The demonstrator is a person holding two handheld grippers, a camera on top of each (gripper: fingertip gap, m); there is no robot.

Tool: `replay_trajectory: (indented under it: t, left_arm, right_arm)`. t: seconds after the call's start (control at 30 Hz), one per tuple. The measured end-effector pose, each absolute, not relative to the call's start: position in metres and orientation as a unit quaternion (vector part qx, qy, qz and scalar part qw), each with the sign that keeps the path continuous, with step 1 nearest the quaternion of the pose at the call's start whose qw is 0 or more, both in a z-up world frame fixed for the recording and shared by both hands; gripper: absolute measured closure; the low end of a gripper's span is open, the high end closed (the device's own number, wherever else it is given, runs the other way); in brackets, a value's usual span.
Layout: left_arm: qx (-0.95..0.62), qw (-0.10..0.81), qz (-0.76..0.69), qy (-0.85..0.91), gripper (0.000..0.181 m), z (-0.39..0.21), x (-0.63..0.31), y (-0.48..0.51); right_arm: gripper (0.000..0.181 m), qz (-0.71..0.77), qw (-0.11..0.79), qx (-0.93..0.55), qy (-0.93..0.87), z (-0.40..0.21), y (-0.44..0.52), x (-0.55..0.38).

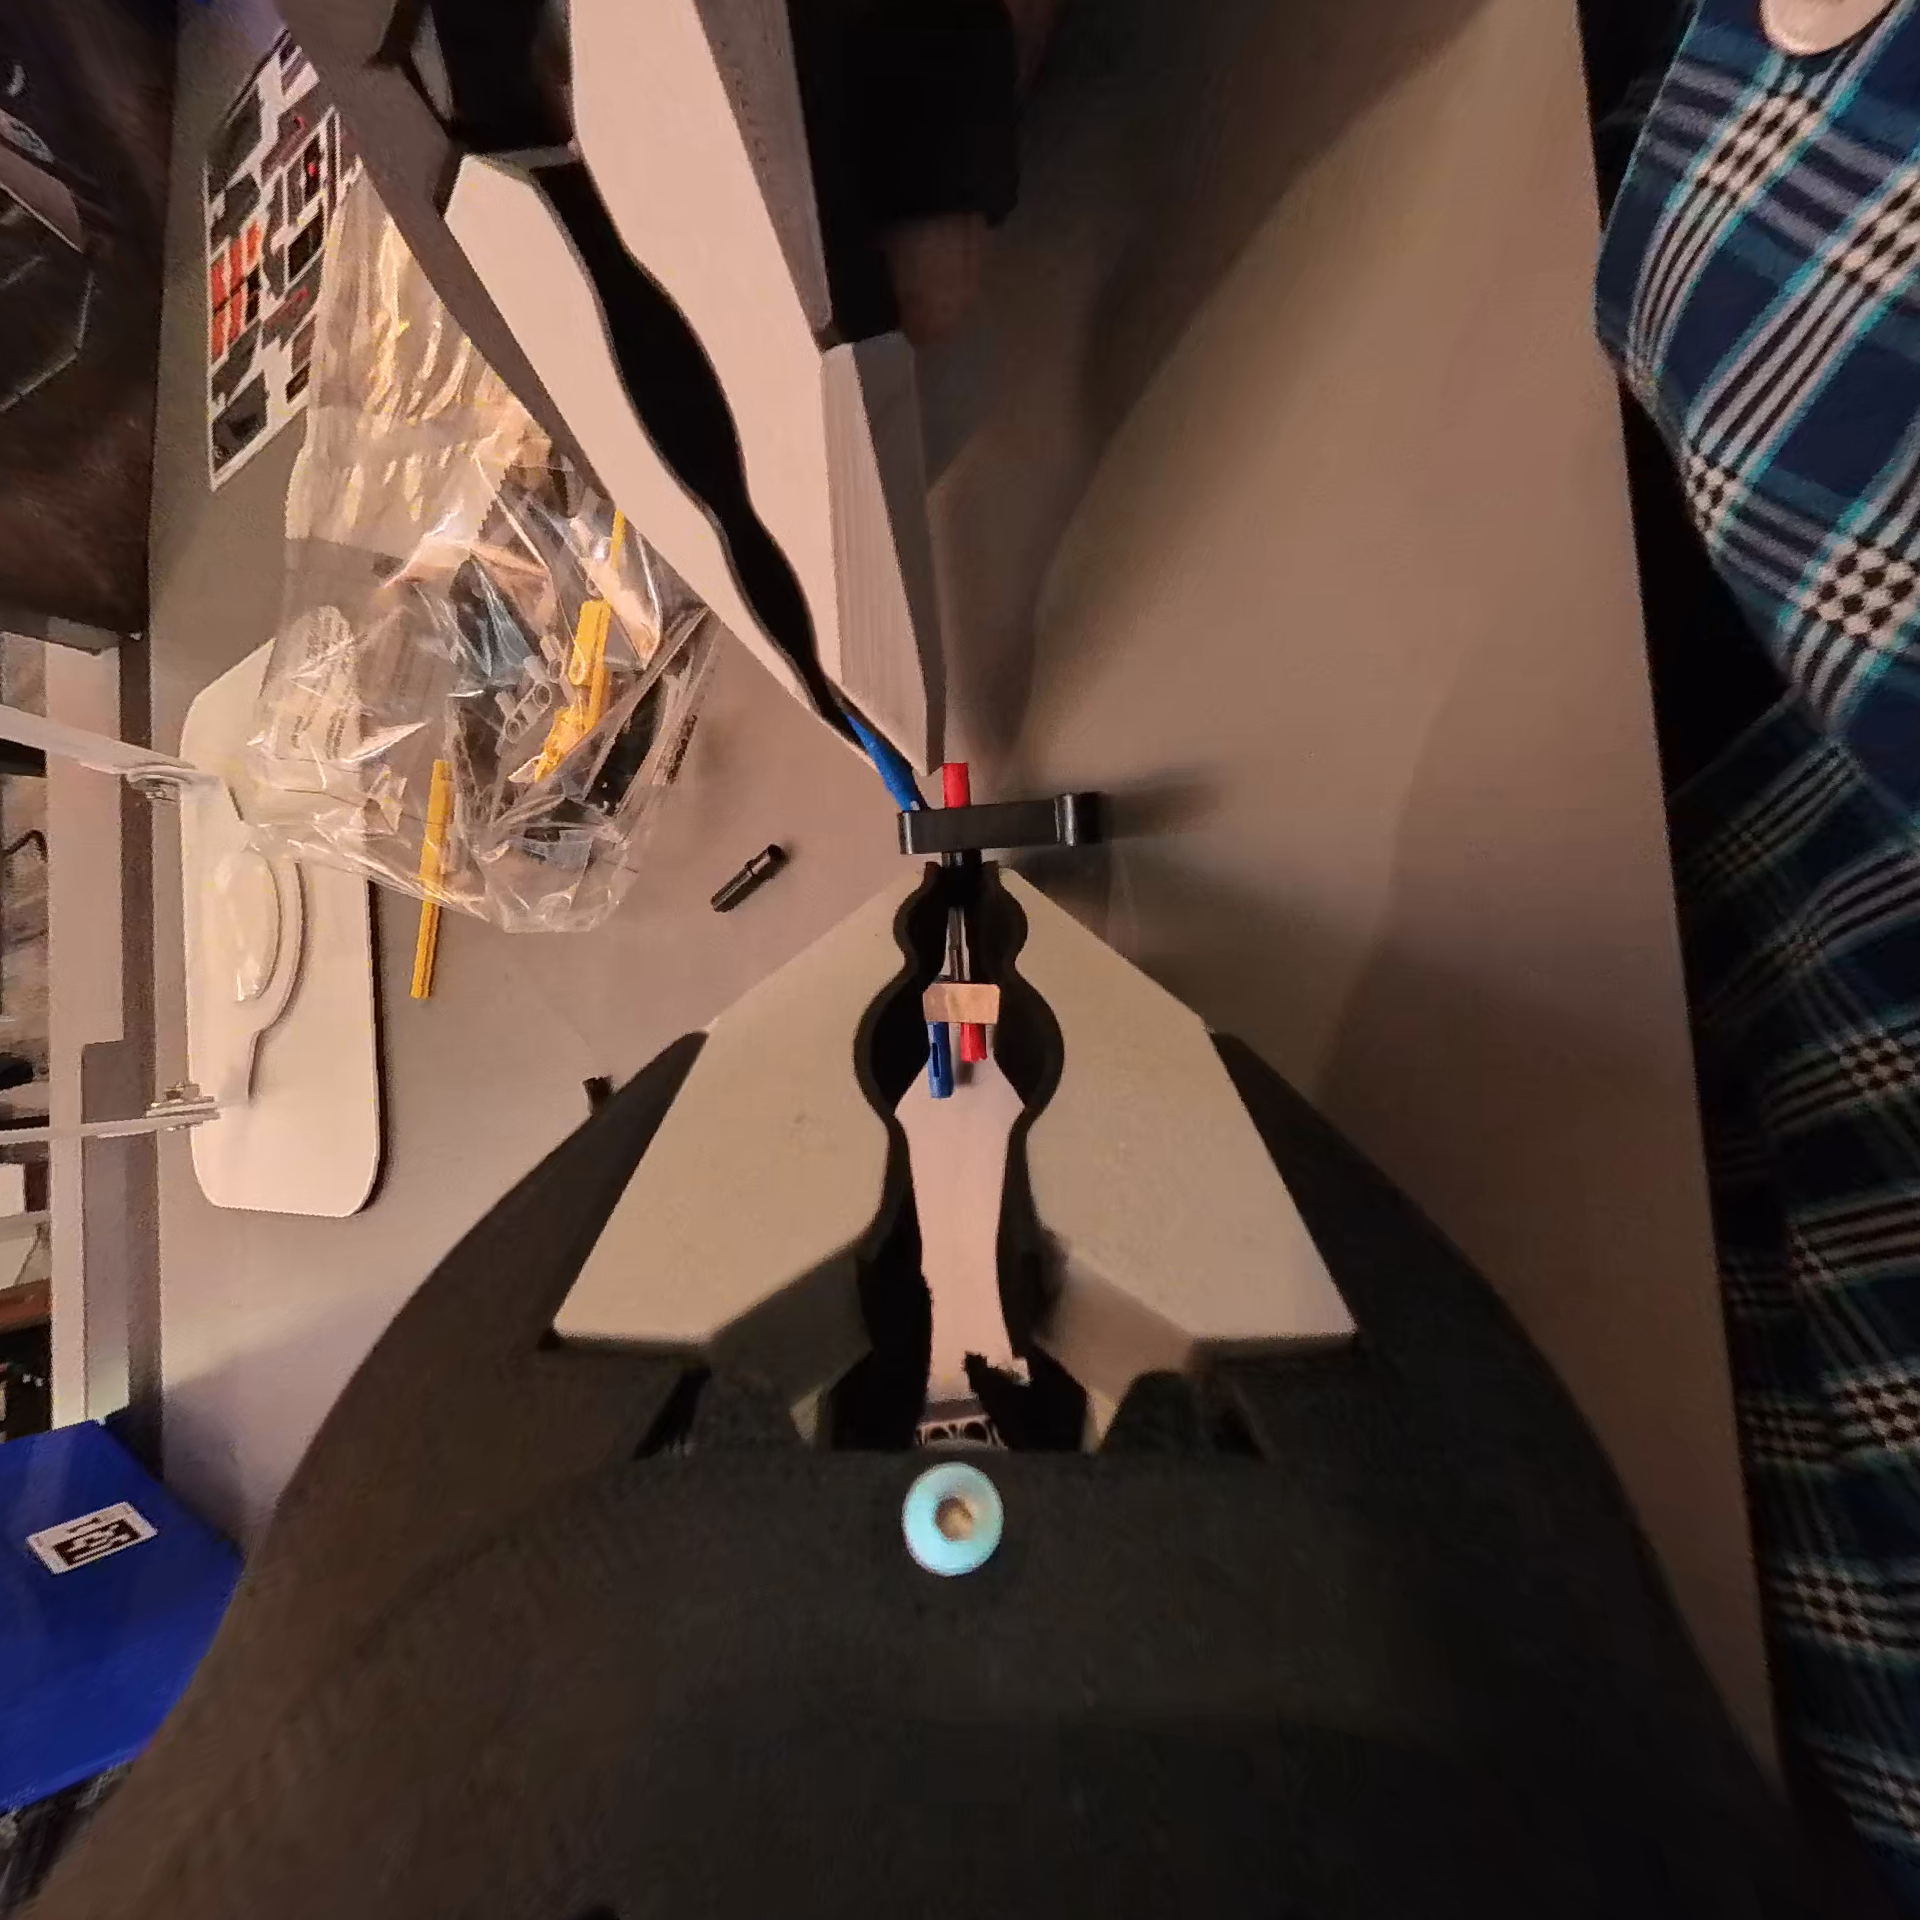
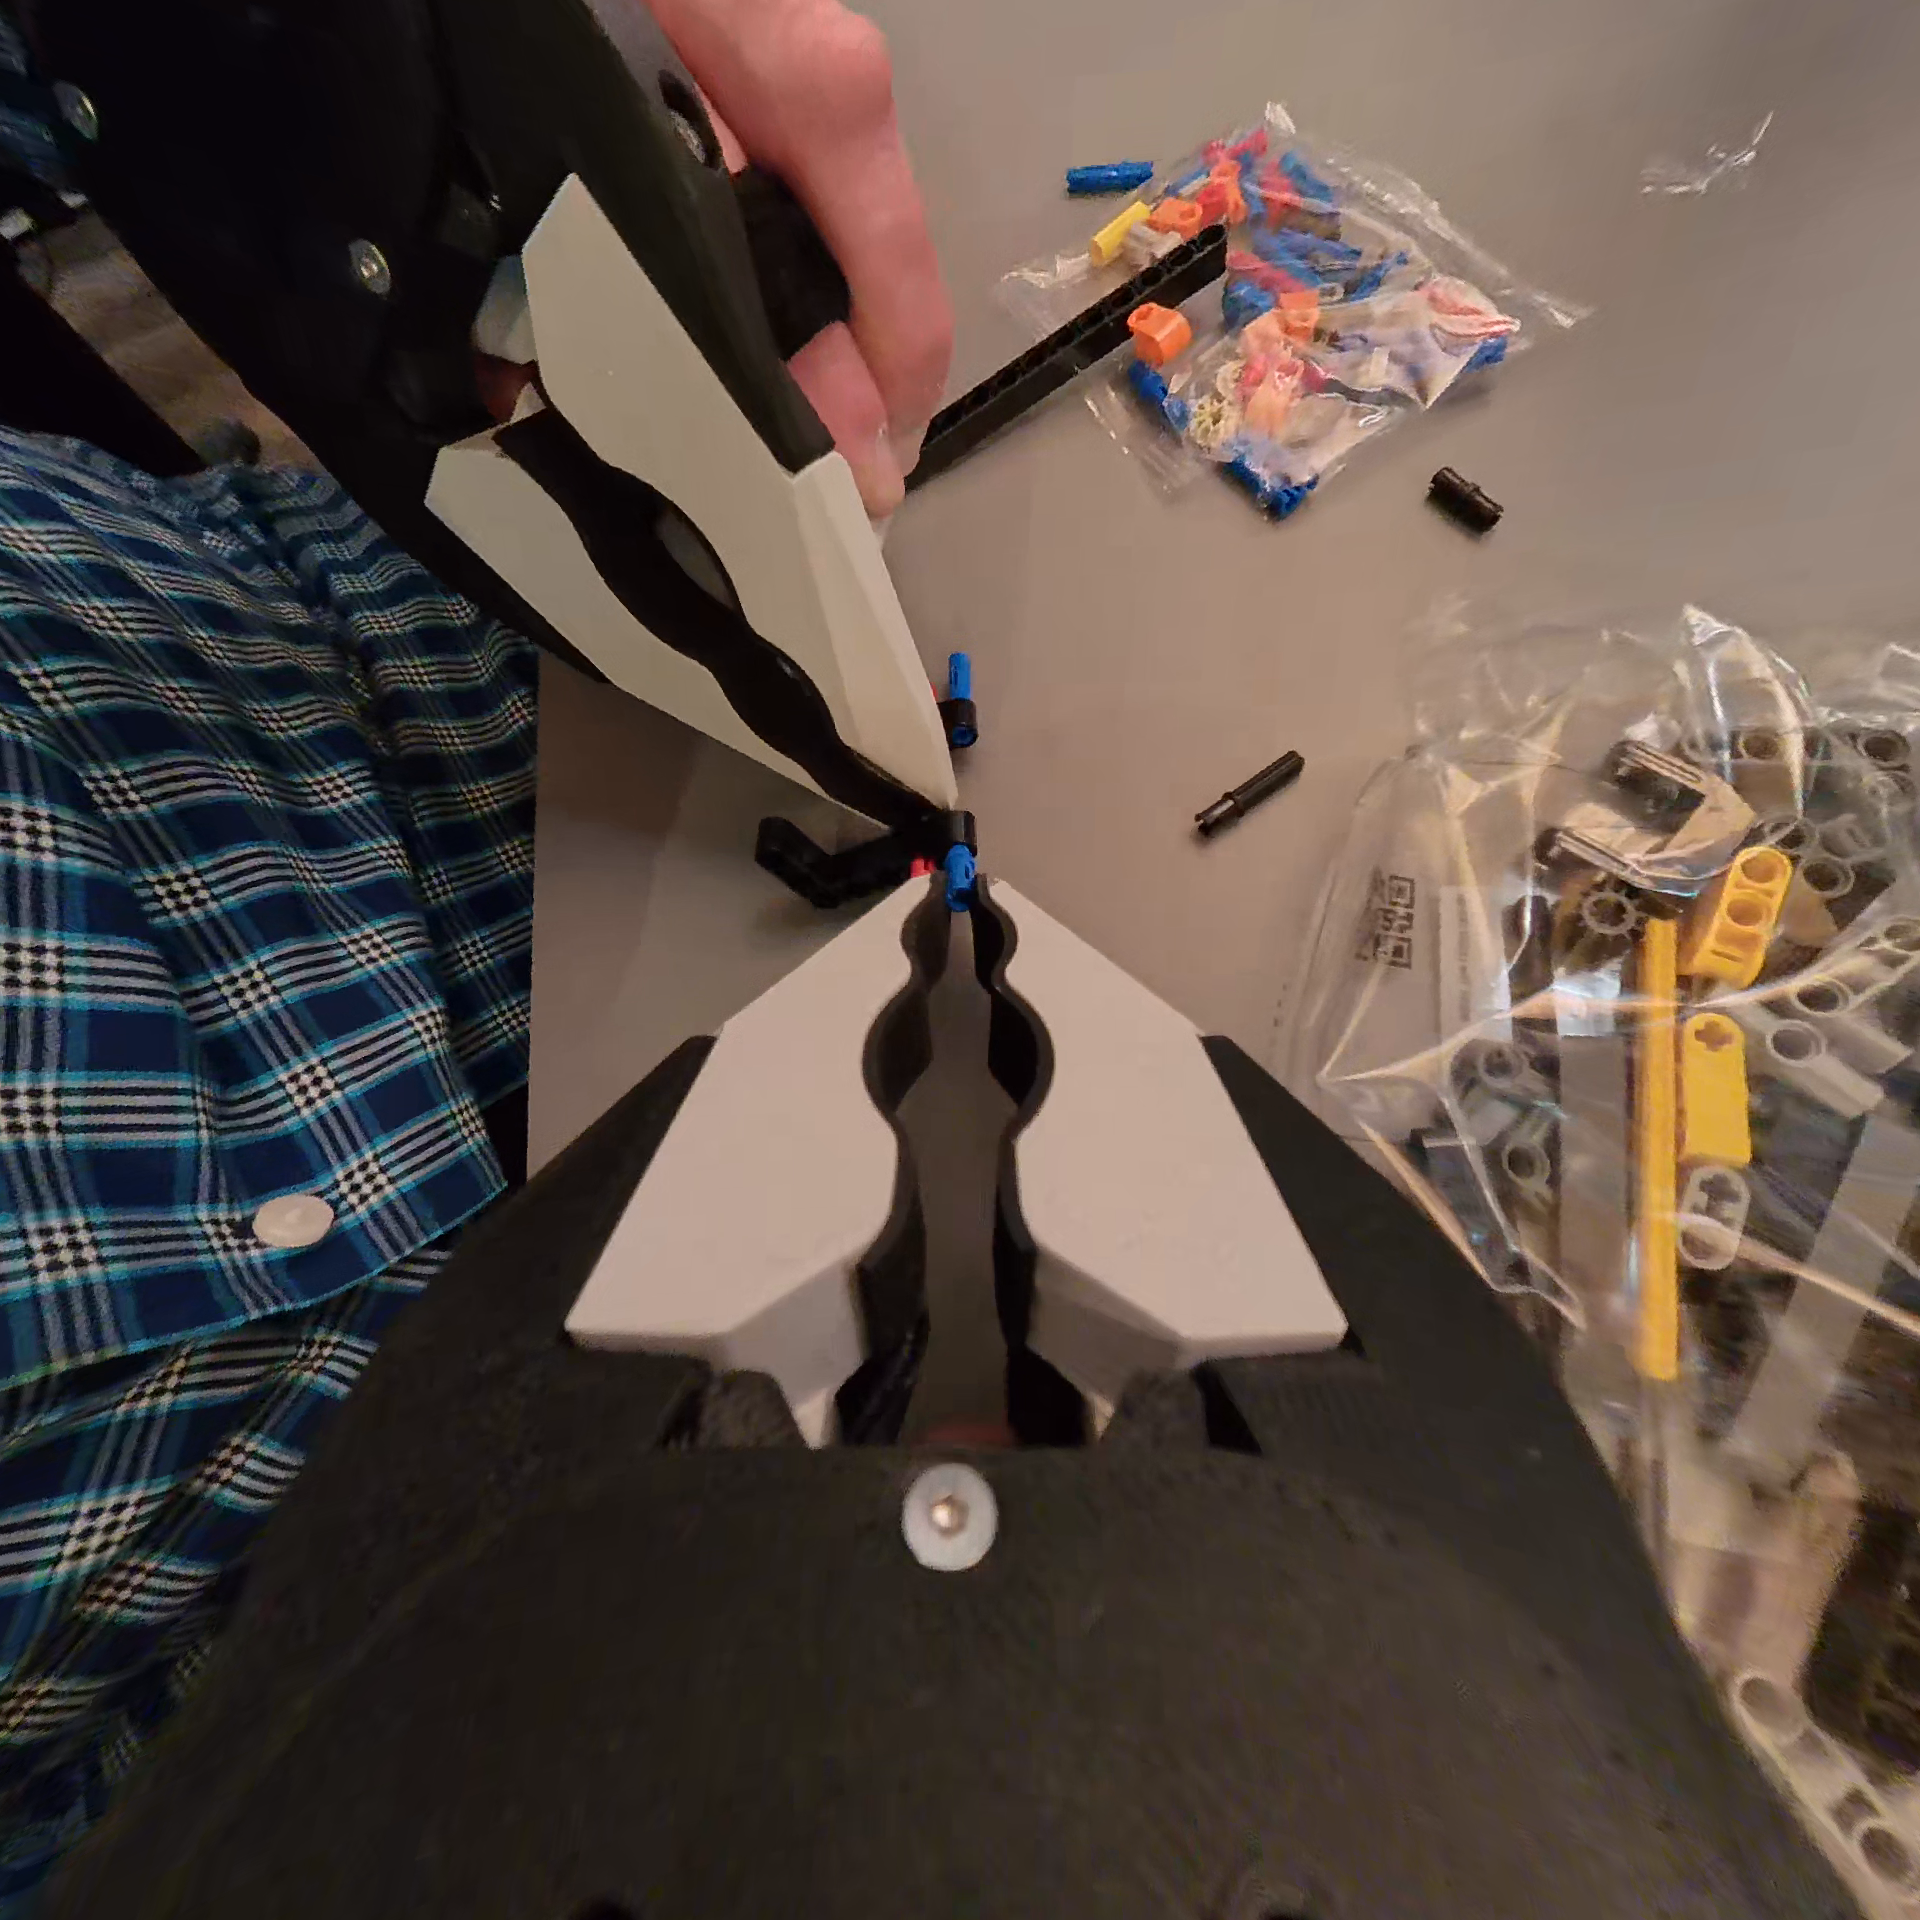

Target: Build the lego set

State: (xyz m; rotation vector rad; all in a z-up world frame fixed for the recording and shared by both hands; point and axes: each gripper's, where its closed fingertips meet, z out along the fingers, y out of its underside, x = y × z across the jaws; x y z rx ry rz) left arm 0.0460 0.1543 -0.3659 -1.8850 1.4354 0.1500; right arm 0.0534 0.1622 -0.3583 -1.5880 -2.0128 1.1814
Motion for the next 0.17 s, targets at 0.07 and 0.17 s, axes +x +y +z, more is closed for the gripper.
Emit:
replay_trajectory:
  t: [0.07,0.17]
  left_arm:
    - [-0.736,0.375,0.056,0.561,0.178,-0.3663,0.0471,0.1538]
    - [-0.737,0.376,0.054,0.559,0.178,-0.3657,0.0481,0.1541]
  right_arm:
    - [0.18,0.407,0.165,-0.549,-0.711,-0.3585,0.1614,0.0541]
    - [0.18,0.396,0.173,-0.543,-0.72,-0.3592,0.1623,0.0558]
